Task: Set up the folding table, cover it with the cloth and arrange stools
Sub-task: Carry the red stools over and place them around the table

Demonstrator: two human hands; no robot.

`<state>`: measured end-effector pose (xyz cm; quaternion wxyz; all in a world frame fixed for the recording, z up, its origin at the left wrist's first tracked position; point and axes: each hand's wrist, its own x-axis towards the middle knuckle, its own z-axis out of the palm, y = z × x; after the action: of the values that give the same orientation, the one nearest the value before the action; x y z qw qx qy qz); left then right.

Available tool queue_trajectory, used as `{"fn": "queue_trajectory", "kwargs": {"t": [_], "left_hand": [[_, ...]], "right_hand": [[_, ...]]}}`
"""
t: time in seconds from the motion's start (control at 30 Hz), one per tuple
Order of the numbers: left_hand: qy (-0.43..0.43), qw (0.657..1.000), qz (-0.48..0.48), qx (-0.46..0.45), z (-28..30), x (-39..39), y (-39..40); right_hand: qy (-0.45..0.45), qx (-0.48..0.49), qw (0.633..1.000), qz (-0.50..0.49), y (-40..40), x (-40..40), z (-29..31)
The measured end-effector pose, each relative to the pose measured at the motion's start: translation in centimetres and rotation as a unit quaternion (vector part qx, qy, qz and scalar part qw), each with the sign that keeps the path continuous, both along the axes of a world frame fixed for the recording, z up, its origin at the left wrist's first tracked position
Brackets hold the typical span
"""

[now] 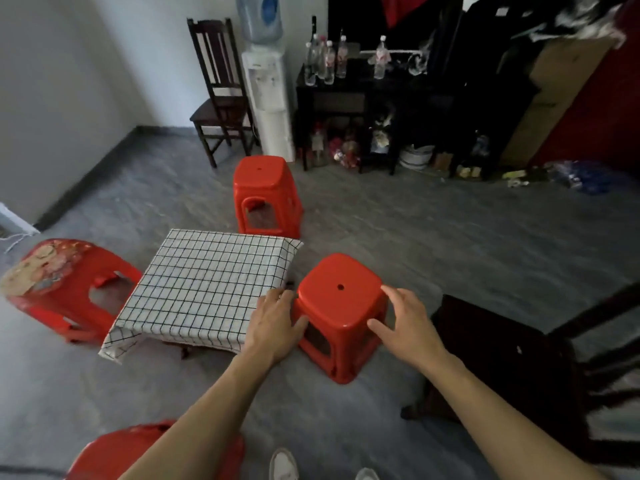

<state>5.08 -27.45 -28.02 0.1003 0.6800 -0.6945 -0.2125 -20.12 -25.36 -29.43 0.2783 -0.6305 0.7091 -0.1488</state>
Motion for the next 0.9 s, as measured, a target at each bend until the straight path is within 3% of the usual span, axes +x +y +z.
{"fn": "queue_trajectory", "kwargs": {"t": [0.17, 0.47, 0.9], "left_hand": [[0.002, 1.0, -0.015, -0.008, 0.2, -3.5, 0.2], [-0.012, 0.999, -0.039, 0.017, -1.4, -2.7, -5.9], [-0.003, 0.992, -0.081, 0.098, -10.4, 2.3, -18.1]], "right_hand": [[-0.012, 0.012, 0.999, -0.028, 0.6, -3.5, -0.8], [-0.024, 0.005, 0.998, -0.055, -4.0, -3.1, -1.8], [-0.002, 0.089, 0.991, -0.096, -13.8, 3.0, -8.6]]}}
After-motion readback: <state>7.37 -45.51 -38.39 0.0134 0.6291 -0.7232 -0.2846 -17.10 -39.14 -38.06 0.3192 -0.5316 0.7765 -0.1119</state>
